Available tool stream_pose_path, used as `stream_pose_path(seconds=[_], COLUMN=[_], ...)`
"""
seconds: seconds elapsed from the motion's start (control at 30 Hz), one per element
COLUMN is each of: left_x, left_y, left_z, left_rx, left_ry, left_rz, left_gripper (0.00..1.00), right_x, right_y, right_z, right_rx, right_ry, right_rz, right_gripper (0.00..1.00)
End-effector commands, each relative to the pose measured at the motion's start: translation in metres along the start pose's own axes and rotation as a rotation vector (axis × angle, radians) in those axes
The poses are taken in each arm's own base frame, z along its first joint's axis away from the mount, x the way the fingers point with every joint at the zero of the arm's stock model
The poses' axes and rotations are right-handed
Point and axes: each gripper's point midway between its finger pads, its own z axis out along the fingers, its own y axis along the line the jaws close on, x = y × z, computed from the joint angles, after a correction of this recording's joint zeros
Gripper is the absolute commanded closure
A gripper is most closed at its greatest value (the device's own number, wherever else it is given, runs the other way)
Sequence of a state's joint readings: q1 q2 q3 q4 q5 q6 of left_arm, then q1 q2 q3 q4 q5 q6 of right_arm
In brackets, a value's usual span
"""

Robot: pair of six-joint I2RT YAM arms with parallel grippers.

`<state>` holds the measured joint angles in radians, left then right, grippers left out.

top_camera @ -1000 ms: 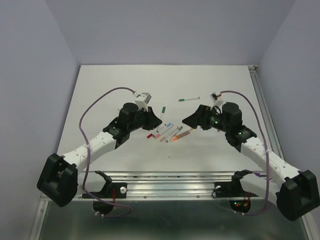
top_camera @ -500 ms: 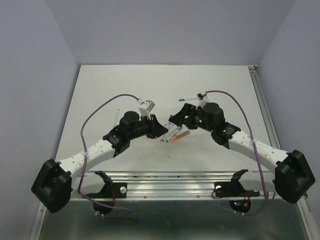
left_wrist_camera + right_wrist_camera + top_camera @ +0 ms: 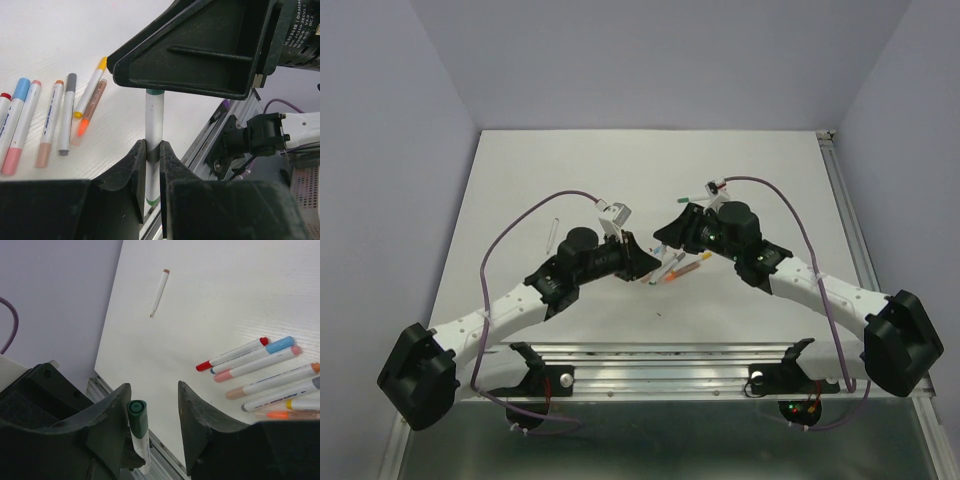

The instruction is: Open the pen caps

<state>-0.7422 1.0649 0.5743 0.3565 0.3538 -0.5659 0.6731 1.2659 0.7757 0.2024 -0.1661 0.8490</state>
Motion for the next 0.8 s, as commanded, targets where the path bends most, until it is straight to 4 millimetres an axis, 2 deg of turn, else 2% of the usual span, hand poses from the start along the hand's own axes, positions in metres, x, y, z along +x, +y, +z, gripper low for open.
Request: stream_pose_path(seconds=[0.0, 0.1, 0.3, 0.37, 0.5, 0.57, 0.6, 0.63, 0.77], left_x=[-0.012, -0.012, -0.010, -0.009, -0.007, -0.005, -0.002, -0.001, 0.017], left_y=[-0.013, -0.015, -0.016, -0.016, -0.016, -0.016, -0.015, -0.014, -0.012], left_z=[0.002, 0.003, 0.003, 0.003, 0.003, 0.003, 0.003, 0.002, -0.003], left_rx=[0.046, 0.050, 0.054, 0.051, 0.053, 0.052, 0.049, 0.049, 0.047], left_ry=[-0.044, -0.046, -0.043, -0.039, -0.034, -0.032, -0.023, -0.022, 0.008], left_rz=[0.021, 0.025, 0.033, 0.029, 0.021, 0.015, 0.008, 0.004, -0.025], left_gripper=[1.00, 1.00, 1.00, 1.00, 1.00, 1.00, 1.00, 1.00, 1.00], right_x=[-0.023, -0.021, -0.021, -0.023, -0.024, -0.025, -0.026, -0.028, -0.040], right_y=[0.034, 0.034, 0.031, 0.032, 0.031, 0.030, 0.029, 0.028, 0.020], right_z=[0.003, 0.005, 0.006, 0.006, 0.008, 0.008, 0.009, 0.010, 0.012], right_rx=[-0.078, -0.073, -0.051, -0.052, -0.047, -0.041, -0.032, -0.026, 0.019], right_ry=[-0.066, -0.053, -0.060, -0.066, -0.071, -0.076, -0.079, -0.088, -0.155], right_rz=[-0.016, -0.011, -0.017, -0.021, -0.036, -0.042, -0.044, -0.048, -0.061], right_gripper=[0.54, 0.64, 0.67, 0.71, 0.88, 0.90, 0.92, 0.99, 0.99])
